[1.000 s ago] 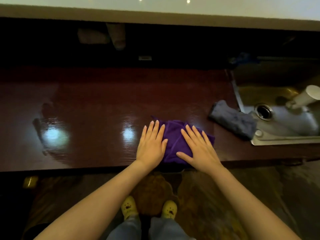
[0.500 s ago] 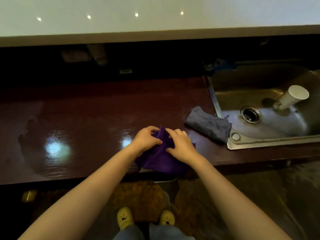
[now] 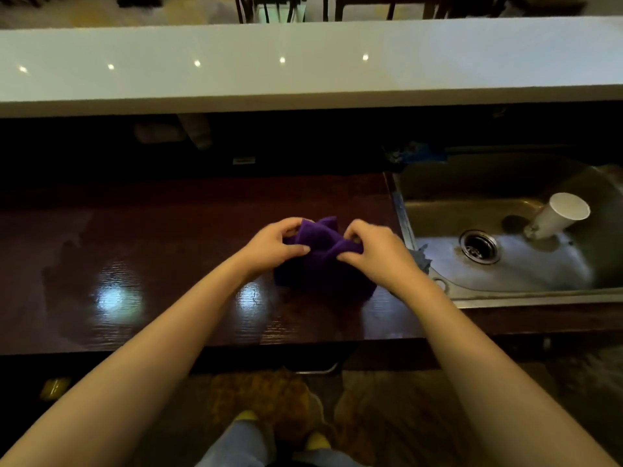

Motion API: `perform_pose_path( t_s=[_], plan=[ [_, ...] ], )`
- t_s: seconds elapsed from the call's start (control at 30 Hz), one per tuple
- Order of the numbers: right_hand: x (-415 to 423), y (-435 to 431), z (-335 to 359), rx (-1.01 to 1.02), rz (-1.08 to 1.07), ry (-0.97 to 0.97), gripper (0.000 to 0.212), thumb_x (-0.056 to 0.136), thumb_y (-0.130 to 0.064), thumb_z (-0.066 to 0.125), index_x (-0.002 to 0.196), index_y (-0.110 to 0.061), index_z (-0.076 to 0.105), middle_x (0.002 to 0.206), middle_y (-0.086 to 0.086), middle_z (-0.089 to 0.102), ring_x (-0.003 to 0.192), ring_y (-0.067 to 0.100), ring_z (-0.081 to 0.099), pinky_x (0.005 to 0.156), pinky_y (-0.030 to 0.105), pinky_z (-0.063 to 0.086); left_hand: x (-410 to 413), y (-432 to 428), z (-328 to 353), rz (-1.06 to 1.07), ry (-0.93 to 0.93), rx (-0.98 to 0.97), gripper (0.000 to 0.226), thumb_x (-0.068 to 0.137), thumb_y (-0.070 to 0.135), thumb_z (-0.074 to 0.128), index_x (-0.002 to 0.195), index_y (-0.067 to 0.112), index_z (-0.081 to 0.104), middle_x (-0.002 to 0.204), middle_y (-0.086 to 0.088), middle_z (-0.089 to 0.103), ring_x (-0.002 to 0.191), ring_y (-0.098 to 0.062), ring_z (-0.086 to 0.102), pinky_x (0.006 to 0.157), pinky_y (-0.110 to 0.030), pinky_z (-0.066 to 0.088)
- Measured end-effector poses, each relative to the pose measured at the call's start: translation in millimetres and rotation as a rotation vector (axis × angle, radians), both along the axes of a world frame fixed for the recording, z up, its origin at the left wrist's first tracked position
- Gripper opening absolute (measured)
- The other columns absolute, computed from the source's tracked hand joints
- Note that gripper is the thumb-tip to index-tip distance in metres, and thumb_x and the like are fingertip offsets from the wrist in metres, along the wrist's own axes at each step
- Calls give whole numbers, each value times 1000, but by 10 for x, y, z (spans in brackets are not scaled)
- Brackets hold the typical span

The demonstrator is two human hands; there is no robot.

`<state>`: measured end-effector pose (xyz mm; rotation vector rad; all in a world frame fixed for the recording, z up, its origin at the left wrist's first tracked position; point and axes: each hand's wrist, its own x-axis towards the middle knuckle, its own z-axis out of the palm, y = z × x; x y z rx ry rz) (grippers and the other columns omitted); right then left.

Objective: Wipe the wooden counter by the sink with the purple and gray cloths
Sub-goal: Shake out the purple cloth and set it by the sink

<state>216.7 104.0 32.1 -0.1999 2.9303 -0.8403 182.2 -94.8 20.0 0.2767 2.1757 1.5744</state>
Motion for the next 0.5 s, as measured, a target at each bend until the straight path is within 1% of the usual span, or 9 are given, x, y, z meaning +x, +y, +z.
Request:
perform_pose_path(
  t_s=[0.07,0.13,0.17,0.23,0.27,0.33,0.37,0.43,0.5],
  plan=[
    [-108,43,278,-50,67,55,21,76,-25,70,93,-18,59,95,3,64,92,26,60,79,40,49,-99,9,130,-20,48,8,49,79,-5,63,125,5,49,114,-6,61,88,8,60,83,-17,49],
    [-253,39,510,-81,194,115,17,75,-18,69,91,-16,62,93,3,64,91,23,60,80,37,48,-166,46,282,-123,45,47,56,75,2,66,126,14,48,119,-2,58,98,5,57,91,-16,46],
    [-340,26,591,-66,248,136,17,75,-16,68,91,-15,64,93,4,65,90,22,60,80,36,47,-194,85,347,-181,26,74,58,73,2,67,125,18,47,119,1,58,103,3,56,92,-15,44],
    [-517,22,698,-64,288,163,17,75,-16,69,92,-13,64,93,4,63,88,19,58,79,34,46,-258,187,433,-237,-4,138,56,74,-7,66,118,22,48,111,7,61,101,5,57,87,-13,46],
    [-604,45,716,-103,269,167,19,75,-18,70,92,-13,63,93,3,62,87,18,57,79,33,46,-301,235,444,-217,-24,186,52,75,-10,63,114,21,50,103,11,66,96,5,60,82,-13,48],
    [-766,152,675,-217,166,149,28,74,-22,74,98,-13,61,96,3,60,87,15,56,79,28,46,-415,325,410,-107,-59,287,43,76,-11,61,109,16,55,87,10,72,86,0,65,73,-15,51],
    [-825,231,632,-273,105,97,36,75,-24,75,105,-14,59,100,4,59,89,15,57,80,26,46,-484,372,379,-57,-72,315,39,76,-9,62,108,13,57,84,8,73,82,-4,66,71,-17,52],
    [-887,420,503,-395,43,-127,46,78,-26,72,119,-18,53,113,4,59,98,14,58,86,26,48,-617,473,351,-28,-95,312,33,78,-9,59,104,11,59,79,6,73,76,-6,67,69,-18,53],
    [-880,609,381,-535,53,-396,42,82,-27,66,122,-27,52,120,-1,62,106,11,60,89,26,50,-752,605,358,-55,-97,293,30,81,-11,53,96,14,61,74,7,72,72,-3,66,67,-15,52]
  ],
)
